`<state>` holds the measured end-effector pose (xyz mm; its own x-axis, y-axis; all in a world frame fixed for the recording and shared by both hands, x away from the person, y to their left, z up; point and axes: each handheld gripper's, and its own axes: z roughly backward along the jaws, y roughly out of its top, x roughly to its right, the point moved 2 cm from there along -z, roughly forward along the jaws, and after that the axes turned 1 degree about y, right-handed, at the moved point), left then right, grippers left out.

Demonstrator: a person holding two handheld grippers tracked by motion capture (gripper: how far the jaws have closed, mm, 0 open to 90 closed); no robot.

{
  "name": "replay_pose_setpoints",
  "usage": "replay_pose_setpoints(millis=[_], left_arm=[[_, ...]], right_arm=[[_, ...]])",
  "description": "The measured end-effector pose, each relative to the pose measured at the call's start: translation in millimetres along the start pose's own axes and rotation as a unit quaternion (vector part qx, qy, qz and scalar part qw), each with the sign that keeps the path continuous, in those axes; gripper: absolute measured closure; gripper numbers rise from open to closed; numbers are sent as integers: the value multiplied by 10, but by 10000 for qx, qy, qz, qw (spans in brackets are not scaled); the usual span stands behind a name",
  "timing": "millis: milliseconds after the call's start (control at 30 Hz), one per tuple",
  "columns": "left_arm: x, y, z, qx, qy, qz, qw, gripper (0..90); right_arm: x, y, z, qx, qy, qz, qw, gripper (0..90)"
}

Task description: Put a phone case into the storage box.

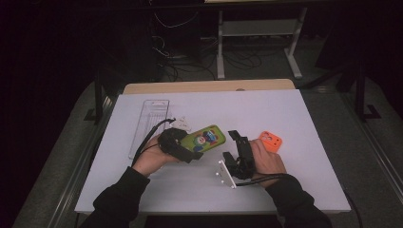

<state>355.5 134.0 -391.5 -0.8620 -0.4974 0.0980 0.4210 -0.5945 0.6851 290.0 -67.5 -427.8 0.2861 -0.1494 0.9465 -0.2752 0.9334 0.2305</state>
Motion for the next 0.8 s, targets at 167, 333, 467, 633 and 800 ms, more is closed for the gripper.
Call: replay_pose_setpoints(millis=[167,333,467,633,800], left_arm=[[-12,14,13,-73,-16,-136,9999,152],[-16,26,11,-64,-12,-136,9999,152],[-19,30,27,-83,-19,-181,9998,152],[-20,26,20,-65,-42,-189,9998,152],[-18,21,19,-94,-78,-219,9997,152]], right_arm=[[-43,54,-36,56,-126,190,9997,76],[-71,139,-78,198,-332,229,9990,77],[-77,198,-107,247,-450,291,9983,75],[-95,271,-171,324,-476,627,9964,97],[-147,293,-217,347,-571,761,9949,173]])
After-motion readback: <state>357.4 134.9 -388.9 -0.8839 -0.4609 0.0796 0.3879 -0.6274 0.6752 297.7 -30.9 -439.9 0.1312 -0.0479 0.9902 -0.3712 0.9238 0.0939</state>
